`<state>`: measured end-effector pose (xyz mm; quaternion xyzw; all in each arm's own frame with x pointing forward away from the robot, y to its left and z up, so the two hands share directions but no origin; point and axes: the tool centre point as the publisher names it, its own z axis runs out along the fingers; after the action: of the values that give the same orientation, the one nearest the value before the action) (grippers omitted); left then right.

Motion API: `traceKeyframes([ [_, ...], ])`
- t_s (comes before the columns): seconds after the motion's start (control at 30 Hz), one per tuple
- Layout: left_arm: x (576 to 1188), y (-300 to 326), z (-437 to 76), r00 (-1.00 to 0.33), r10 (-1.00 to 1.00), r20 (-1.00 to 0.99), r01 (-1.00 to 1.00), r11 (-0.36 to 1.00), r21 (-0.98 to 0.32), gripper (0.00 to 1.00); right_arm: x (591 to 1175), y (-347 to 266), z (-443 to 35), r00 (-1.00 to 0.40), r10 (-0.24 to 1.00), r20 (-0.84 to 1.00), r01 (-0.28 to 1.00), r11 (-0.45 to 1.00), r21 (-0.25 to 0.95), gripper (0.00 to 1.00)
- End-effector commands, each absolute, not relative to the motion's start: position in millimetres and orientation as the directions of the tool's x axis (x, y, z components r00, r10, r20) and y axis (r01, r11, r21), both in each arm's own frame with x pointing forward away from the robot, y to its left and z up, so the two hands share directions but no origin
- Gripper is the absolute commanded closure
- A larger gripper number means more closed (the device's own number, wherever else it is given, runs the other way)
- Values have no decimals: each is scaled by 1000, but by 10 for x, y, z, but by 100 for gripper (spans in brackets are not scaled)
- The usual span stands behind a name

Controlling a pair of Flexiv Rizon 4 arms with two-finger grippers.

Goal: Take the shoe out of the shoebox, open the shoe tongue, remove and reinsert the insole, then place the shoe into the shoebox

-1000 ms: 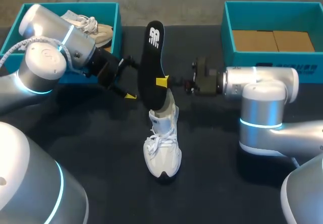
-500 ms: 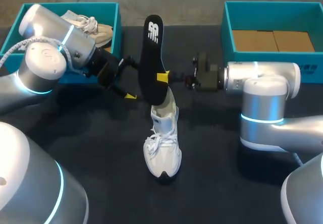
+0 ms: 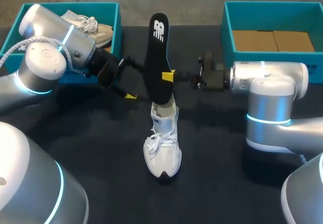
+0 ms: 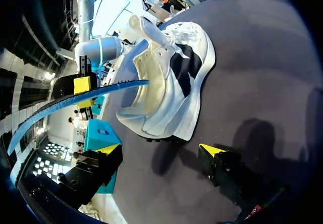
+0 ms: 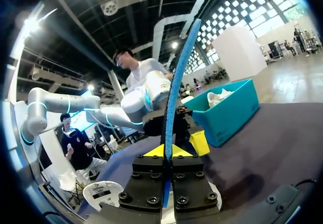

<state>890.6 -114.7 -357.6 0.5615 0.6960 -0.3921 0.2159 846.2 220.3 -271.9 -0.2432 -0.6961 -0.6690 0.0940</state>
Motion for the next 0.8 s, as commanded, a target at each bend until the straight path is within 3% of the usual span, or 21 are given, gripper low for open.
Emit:
traceKeyframes([
  [0.03, 8909, -1153, -3581, -276, 613, -741, 951, 62, -303, 0, 8443, 2136, -2715, -865, 213, 455, 462, -16, 887, 100],
  [0.8, 8909, -1153, -3581, -276, 613, -741, 951, 62, -303, 0, 8277, 1962, -2929, -834, 239, 497, 501, -46, 864, 100],
])
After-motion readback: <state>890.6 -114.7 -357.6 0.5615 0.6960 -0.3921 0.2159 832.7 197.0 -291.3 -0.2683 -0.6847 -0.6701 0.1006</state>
